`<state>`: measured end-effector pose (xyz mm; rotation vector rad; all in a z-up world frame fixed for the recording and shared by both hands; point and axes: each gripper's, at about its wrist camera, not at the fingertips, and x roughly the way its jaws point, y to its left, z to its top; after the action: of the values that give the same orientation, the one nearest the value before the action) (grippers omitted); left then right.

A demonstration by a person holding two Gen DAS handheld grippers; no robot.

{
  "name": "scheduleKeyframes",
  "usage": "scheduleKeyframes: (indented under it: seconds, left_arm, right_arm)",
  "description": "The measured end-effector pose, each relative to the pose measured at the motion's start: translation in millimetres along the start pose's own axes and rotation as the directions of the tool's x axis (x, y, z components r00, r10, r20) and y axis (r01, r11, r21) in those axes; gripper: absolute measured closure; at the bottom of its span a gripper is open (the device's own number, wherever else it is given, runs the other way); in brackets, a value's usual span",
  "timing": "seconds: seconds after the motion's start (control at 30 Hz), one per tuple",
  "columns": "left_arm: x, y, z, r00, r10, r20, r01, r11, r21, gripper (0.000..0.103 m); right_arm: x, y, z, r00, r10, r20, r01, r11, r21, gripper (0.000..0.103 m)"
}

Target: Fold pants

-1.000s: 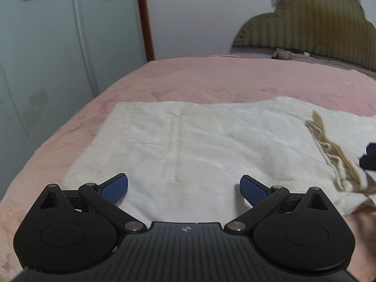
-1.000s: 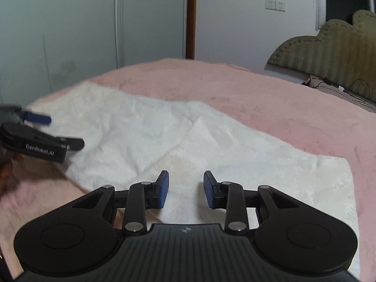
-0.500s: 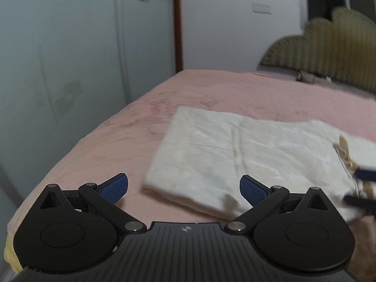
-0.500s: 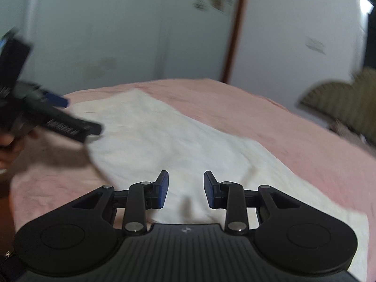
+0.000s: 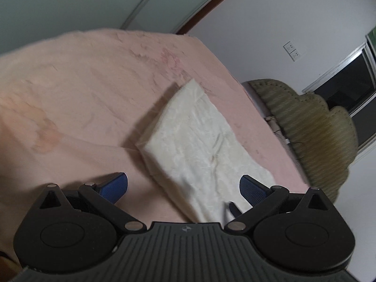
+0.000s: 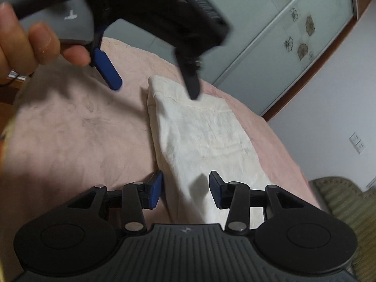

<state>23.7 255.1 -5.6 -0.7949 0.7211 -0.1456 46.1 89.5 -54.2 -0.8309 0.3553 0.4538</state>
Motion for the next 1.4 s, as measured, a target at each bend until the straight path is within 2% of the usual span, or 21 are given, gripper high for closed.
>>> scheduleKeyframes:
  seconds: [0.2, 0.27, 0.3, 0.4, 0.57, 0.6, 0.63, 0.67, 0.7, 0.73, 0.77, 0.8, 0.83, 0.87, 0.9, 0.97, 1.03, 1.1, 1.17, 1.27, 1.4]
  left_arm:
    - [23.1, 4.8, 9.6, 0.997, -0.078, -0.028, 0.075, 0.992, -0.104, 0.000]
    - [26.9, 7.1, 12.9, 0.993, -0.115, -0.035, 0.109, 0.985, -0.135, 0.000]
    - [30.4, 9.1, 15.1, 0.990, -0.134, -0.036, 0.127, 0.980, -0.152, 0.000]
    - [41.2, 8.1, 19.5, 0.986, -0.165, -0.023, 0.158, 0.970, -0.183, 0.000]
    - [64.0, -1.0, 30.9, 0.982, -0.187, 0.011, 0.186, 0.968, -0.169, 0.002]
    - [68.5, -2.8, 31.9, 0.985, -0.172, 0.012, 0.172, 0.973, -0.156, 0.007]
    - [71.8, -5.0, 32.4, 0.989, -0.147, 0.010, 0.146, 0.979, -0.142, 0.020]
    - [74.4, -7.3, 32.9, 0.993, -0.118, 0.001, 0.117, 0.985, -0.127, 0.026]
    - [76.1, -8.0, 33.0, 0.995, -0.095, -0.003, 0.094, 0.989, -0.114, 0.038]
    - [76.9, -6.6, 32.4, 0.996, -0.085, -0.004, 0.084, 0.990, -0.110, 0.051]
    - [77.6, -3.1, 31.4, 0.997, -0.073, -0.005, 0.072, 0.991, -0.116, 0.057]
    - [78.4, -0.2, 30.7, 0.998, -0.059, -0.003, 0.059, 0.990, -0.128, 0.069]
    - [78.7, 2.4, 29.9, 0.999, -0.047, 0.000, 0.047, 0.989, -0.138, 0.075]
    - [78.7, 5.0, 28.6, 0.999, -0.038, 0.003, 0.038, 0.989, -0.144, 0.082]
    - [76.8, 7.6, 27.1, 0.999, -0.040, 0.008, 0.040, 0.989, -0.142, 0.086]
    - [74.8, 5.8, 25.4, 0.999, -0.027, 0.024, 0.029, 0.993, -0.112, 0.087]
    - [72.6, -1.6, 22.3, 0.999, 0.003, 0.045, 0.000, 0.998, -0.062, 0.088]
    - [64.9, -15.5, 17.2, 0.995, 0.025, 0.094, -0.028, 0.999, 0.025, 0.089]
    - [52.8, -38.1, 9.3, 0.987, 0.038, 0.159, -0.060, 0.988, 0.141, 0.089]
    - [32.9, -77.9, -4.4, 0.971, 0.022, 0.238, -0.096, 0.948, 0.302, 0.089]
    - [15.8, -130.2, -24.6, 0.957, -0.027, 0.289, -0.113, 0.883, 0.456, 0.089]
  right_arm:
    - [21.6, 12.6, 12.1, 0.999, -0.044, 0.032, 0.046, 0.997, -0.067, 0.065]
    - [25.8, 12.4, 13.4, 0.999, -0.027, 0.042, 0.029, 0.997, -0.068, 0.083]
    - [25.4, 10.3, 13.4, 0.998, -0.027, 0.056, 0.031, 0.998, -0.058, 0.085]
    - [20.9, -14.1, 13.5, 0.997, 0.026, 0.079, -0.034, 0.994, 0.099, 0.088]
    - [10.6, -59.0, 12.2, 0.984, 0.113, 0.135, -0.151, 0.937, 0.315, 0.090]
    - [11.0, -64.6, 11.2, 0.980, 0.142, 0.136, -0.181, 0.926, 0.332, 0.090]
    - [12.1, -68.9, 10.2, 0.974, 0.186, 0.131, -0.220, 0.914, 0.340, 0.090]
    - [11.0, -74.1, 7.3, 0.961, 0.243, 0.132, -0.274, 0.898, 0.345, 0.090]
    - [7.6, -78.8, 4.4, 0.947, 0.285, 0.147, -0.319, 0.881, 0.349, 0.090]
    - [0.6, -87.4, 0.2, 0.928, 0.320, 0.191, -0.370, 0.856, 0.363, 0.090]
    - [-4.5, -97.4, -4.6, 0.909, 0.343, 0.237, -0.412, 0.823, 0.390, 0.090]
    - [-6.1, -112.0, -10.9, 0.893, 0.352, 0.279, -0.445, 0.775, 0.449, 0.090]
    - [-4.2, -124.8, -16.6, 0.892, 0.340, 0.297, -0.450, 0.731, 0.513, 0.090]
    - [0.9, -136.9, -23.1, 0.905, 0.310, 0.291, -0.424, 0.695, 0.580, 0.090]
    - [9.1, -143.5, -26.4, 0.928, 0.275, 0.252, -0.373, 0.685, 0.626, 0.090]
    - [30.5, -143.6, -33.5, 0.961, 0.251, 0.118, -0.266, 0.709, 0.653, 0.090]
    - [53.8, -132.9, -41.2, 0.954, 0.300, 0.003, -0.231, 0.729, 0.645, 0.090]
    - [53.2, -127.4, -40.4, 0.961, 0.275, 0.012, -0.226, 0.765, 0.603, 0.090]
    - [48.1, -131.7, -32.2, 0.965, 0.261, 0.021, -0.221, 0.769, 0.600, 0.089]
    - [40.1, -144.0, -27.6, 0.973, 0.220, 0.071, -0.213, 0.731, 0.648, 0.089]
    - [33.7, -164.3, -31.4, 0.971, 0.201, 0.132, -0.232, 0.640, 0.732, 0.089]
